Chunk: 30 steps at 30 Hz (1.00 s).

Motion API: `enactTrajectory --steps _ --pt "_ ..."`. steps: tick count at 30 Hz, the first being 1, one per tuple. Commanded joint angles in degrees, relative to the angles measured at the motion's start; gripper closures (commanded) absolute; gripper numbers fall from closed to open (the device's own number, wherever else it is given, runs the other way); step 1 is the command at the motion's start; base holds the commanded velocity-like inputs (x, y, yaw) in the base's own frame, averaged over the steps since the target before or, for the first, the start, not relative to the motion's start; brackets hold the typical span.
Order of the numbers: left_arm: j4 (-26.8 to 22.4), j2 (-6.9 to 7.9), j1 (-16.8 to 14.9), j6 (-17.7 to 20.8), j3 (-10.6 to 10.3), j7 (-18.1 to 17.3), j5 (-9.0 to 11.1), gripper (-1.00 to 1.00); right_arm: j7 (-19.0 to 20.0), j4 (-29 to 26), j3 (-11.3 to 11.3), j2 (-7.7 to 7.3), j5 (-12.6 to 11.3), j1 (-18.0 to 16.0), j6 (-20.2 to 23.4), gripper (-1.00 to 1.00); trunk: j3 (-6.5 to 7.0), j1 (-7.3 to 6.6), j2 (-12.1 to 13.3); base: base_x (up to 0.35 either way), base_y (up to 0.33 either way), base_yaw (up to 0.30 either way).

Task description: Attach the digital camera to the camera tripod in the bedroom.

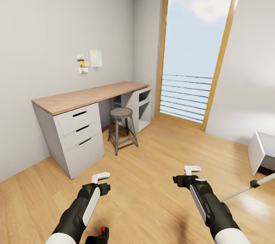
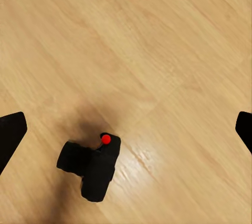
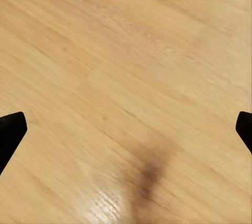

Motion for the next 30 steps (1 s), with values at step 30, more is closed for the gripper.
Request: enactTrajectory --steps 30 --pt "-0.07 -0.09 -0.03 0.15 -0.18 0.48 0.31 -1.00 0.36 0.37 0.04 0.00 0.58 -0.03 0.14 -1.00 -5.45 6.58 -12.07 0.000 0.000 0.000"
